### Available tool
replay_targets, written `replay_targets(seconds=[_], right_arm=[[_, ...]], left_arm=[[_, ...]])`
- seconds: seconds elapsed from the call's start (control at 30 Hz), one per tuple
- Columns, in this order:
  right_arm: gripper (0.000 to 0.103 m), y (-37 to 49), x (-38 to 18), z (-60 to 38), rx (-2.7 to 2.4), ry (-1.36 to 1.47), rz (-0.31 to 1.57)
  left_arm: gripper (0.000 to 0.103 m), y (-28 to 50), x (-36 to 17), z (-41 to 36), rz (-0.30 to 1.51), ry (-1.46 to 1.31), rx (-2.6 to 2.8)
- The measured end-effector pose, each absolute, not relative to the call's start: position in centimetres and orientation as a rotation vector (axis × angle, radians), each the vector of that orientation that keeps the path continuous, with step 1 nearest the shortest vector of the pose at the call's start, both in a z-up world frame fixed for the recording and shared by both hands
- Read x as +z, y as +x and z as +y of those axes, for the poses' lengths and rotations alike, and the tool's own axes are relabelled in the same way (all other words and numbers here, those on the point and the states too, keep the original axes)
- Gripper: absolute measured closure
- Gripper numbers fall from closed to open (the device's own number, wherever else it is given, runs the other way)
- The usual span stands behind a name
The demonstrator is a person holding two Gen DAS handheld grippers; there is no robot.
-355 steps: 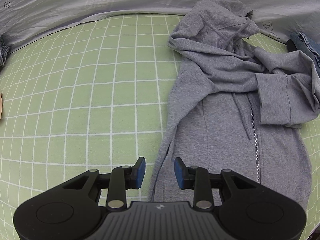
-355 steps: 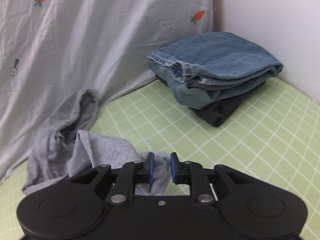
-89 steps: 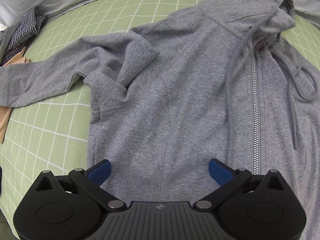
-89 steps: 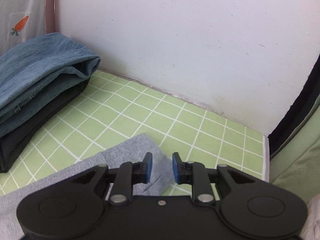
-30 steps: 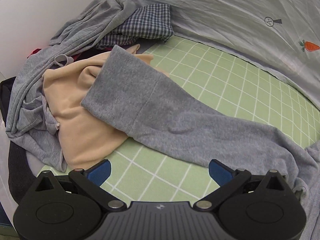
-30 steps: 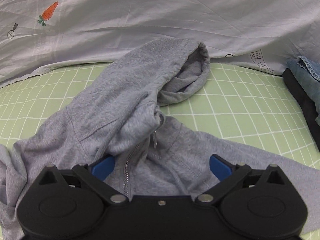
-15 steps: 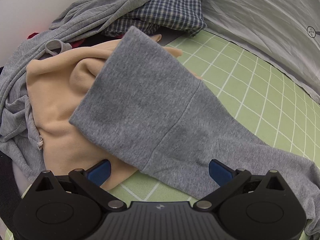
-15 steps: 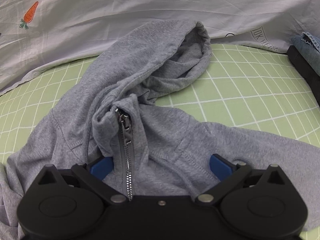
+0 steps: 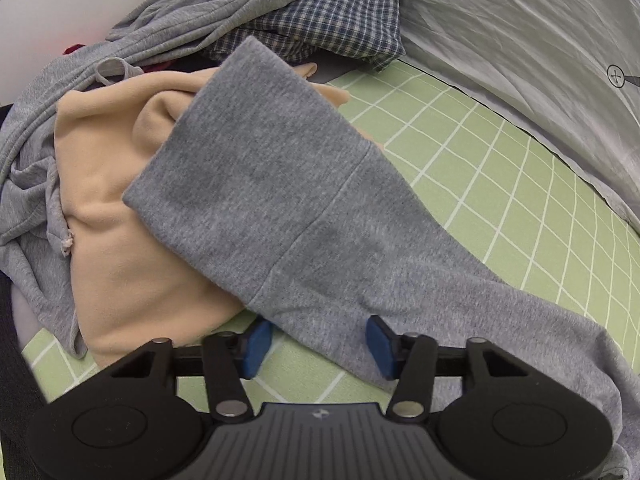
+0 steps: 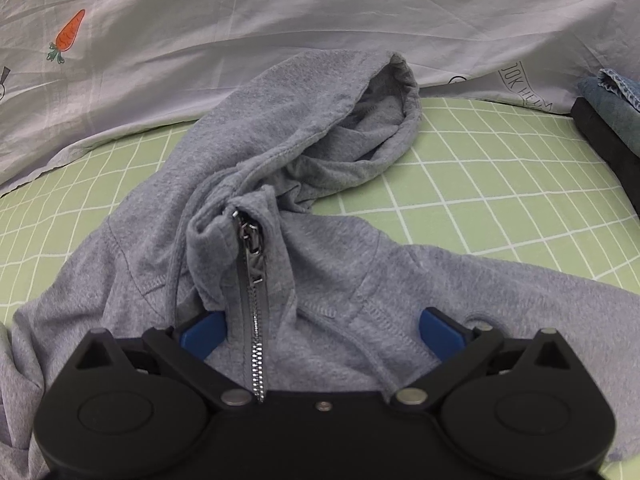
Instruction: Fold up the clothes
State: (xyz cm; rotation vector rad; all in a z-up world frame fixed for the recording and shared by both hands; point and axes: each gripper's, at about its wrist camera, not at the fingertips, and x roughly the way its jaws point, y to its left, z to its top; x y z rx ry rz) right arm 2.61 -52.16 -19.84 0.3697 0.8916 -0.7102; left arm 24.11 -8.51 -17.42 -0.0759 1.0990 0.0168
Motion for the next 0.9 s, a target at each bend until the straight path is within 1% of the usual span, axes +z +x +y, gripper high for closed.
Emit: replay_targets(seconds=[0.03, 0.07, 0.17, 0.27, 0.5, 0.9], right_arm=[[0.0, 2.6, -19.8, -52.2, -0.71, 0.37, 0.892], [0.0, 2.6, -19.8, -52.2, -0.71, 0.37, 0.892], [0.0, 2.5, -19.8, -52.0, -0.716, 0.369, 0.885], [0.0, 2.6, -19.9, -52.0, -0.72, 0.369, 0.883], [0.0, 2.4, -19.9, -51.8, -0.721, 0.362, 0.881], [0.0, 0.3, -19.7, -50.1, -0.661, 0.32, 0.936]], left_arm=[[0.094, 24.2, -17.3, -8.5, 1.088, -0.071, 0.017], [0.1, 24.3, -17.3, -8.5, 1.077, -0.066, 0.018], [0.1, 24.6, -17.2, -7.7, 1.088, -0.138, 0.023], [0.1, 23.9, -17.2, -7.4, 1.093, -0.129, 0.032], [0.1, 18.4, -17.1, -6.0, 1.108, -0.028, 0.073], [0.1, 8.8, -17.0, -1.3, 1.202, -0.179, 0.184]])
